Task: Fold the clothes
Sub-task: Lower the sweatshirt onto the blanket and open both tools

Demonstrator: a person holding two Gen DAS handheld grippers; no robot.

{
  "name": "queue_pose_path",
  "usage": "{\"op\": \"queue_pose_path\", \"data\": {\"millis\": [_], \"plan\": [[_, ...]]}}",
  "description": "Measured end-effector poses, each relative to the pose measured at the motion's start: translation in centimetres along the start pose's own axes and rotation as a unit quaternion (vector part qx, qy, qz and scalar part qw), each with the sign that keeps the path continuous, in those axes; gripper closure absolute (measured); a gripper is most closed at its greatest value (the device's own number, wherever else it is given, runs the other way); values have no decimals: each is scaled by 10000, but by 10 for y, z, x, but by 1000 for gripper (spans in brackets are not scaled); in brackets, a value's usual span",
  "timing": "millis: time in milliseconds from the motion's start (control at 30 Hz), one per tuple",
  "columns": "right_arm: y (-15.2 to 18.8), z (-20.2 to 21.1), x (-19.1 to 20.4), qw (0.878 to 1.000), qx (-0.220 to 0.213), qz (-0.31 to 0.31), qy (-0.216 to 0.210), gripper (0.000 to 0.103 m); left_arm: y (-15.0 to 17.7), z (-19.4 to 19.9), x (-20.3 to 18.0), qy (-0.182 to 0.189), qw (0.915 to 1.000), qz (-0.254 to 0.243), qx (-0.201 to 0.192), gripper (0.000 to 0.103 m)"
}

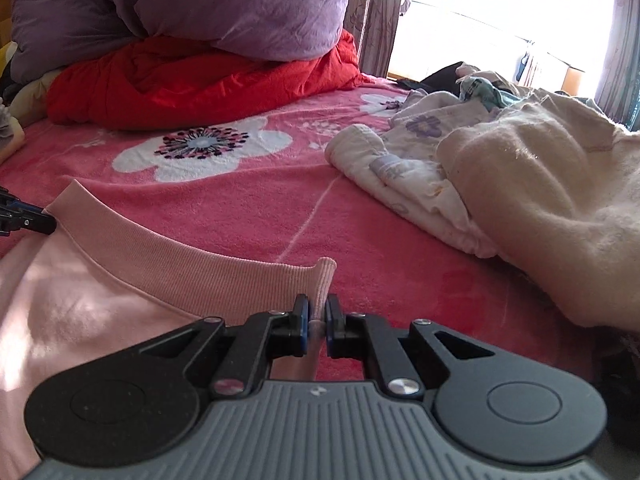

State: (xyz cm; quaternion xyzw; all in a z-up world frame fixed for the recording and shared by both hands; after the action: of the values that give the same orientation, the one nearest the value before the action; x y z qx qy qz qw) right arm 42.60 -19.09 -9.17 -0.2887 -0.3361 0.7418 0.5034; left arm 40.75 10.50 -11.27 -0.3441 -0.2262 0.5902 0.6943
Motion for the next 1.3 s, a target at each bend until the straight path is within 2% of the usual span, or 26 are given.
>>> {"op": "queue_pose_path", "data": {"millis": [67,100,167,200,267,367,400,433,567,700,867,933,1000,1133,1200,1300], "plan": [[7,-11,-3,9995,283,-133,-53,92,0,-5,1,42,9999,22,111,93],[9,-15,-5,9990,395,-198,-63,89,-1,-5,4,50,9998,103,147,88],[10,-16,-12,9988,378,-297,55,70,-3,-7,10,105,9990,361,227,78],[9,-15,-17,9984,357,-420,112,67,-3,-6,14,120,9984,500,250,74],[9,-11,-30,9964,316,-747,225,65,-3,-6,20,184,9964,775,298,70],[17,-3,-49,9917,340,-1159,430,64,-1,-1,37,420,9865,1546,338,61],[22,0,-52,9908,397,-1212,454,64,0,4,42,403,9844,1685,314,55],[27,6,-53,9905,425,-1222,464,64,1,9,46,354,9828,1788,289,55],[40,45,-58,9902,271,-1288,468,63,11,52,57,-32,9860,1664,94,55],[57,97,-54,9853,-58,-1667,363,62,40,112,69,-106,9800,1980,-182,55],[75,167,-22,9792,-667,-1915,99,62,99,175,74,-87,9589,2822,-291,55],[83,191,2,9767,-914,-1930,-194,62,123,196,65,69,9507,3086,-286,55],[93,208,32,9742,-1080,-1898,-564,63,142,213,53,54,9510,3081,-236,55],[116,222,96,9769,-1061,-1550,-1018,64,171,237,26,2,9565,2914,-125,53],[125,225,121,9781,-1059,-1406,-1107,64,182,243,15,68,9573,2890,-69,48],[139,224,147,9785,-1036,-1297,-1224,64,197,248,2,135,9565,2914,9,48]]}}
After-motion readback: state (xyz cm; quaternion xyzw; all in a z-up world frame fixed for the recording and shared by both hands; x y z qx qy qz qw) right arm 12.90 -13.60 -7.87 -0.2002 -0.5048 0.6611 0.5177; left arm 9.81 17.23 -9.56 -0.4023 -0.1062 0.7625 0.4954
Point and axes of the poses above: each gripper's, at about its wrist camera, not at the fingertips, and z roughly against the way its jaws point, x to its left, y to its underside, the point moved 7 cm from there along -z, roughly the way its jaws point, and after that the axes turned 6 degrees about -x, right-handed, at the moved point
